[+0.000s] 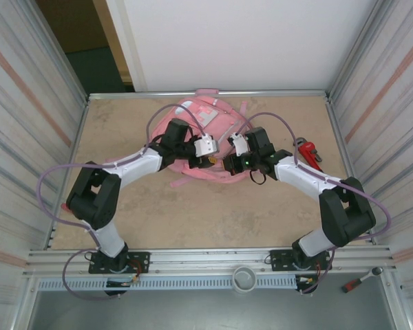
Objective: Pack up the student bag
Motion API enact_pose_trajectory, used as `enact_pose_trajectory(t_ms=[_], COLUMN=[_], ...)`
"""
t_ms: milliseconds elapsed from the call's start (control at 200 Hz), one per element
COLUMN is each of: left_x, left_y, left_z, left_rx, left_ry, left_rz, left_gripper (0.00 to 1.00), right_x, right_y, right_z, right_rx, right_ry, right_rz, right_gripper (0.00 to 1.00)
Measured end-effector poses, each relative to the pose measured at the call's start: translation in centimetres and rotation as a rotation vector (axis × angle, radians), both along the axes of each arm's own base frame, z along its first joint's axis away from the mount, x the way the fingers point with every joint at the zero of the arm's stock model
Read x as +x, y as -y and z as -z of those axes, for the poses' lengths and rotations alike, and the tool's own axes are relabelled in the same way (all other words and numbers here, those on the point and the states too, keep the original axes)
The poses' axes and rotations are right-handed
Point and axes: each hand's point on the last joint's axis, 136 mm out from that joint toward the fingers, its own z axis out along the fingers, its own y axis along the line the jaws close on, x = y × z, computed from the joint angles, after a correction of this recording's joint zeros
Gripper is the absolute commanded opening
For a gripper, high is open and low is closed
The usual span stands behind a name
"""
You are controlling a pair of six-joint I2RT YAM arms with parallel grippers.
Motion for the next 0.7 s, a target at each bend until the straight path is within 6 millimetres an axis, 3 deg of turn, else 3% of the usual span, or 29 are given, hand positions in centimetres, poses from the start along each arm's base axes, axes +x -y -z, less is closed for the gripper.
enact_pose_trajectory(t_ms=[110,200,441,702], left_x=[-0.1,0.1,0.0,-0.7], left_y=[0.3,0.6,0.9,1.0], left_z=[0.7,1.0,1.4,1.7], left_rx=[0.036,0.059,0.087,0.056], left_ry=[0.002,0.011,0.048,0.105], left_rz=[0.023,0.03,0.047,0.067], left_gripper=[0.48,0.38,0.0,0.0], right_x=[0.0,0.0,0.2,0.2], right_y=[0.0,0.0,0.6,1.5], right_z=[-0.1,0.0,0.1,0.7], right_rx=[0.004,0.003,-0.013,-0.104], right_ry=[-0.001,-0.002,-0.011,-0.054], right_rz=[-0.002,-0.001,0.038,0.146], right_gripper=[0.0,0.0,0.0,0.0])
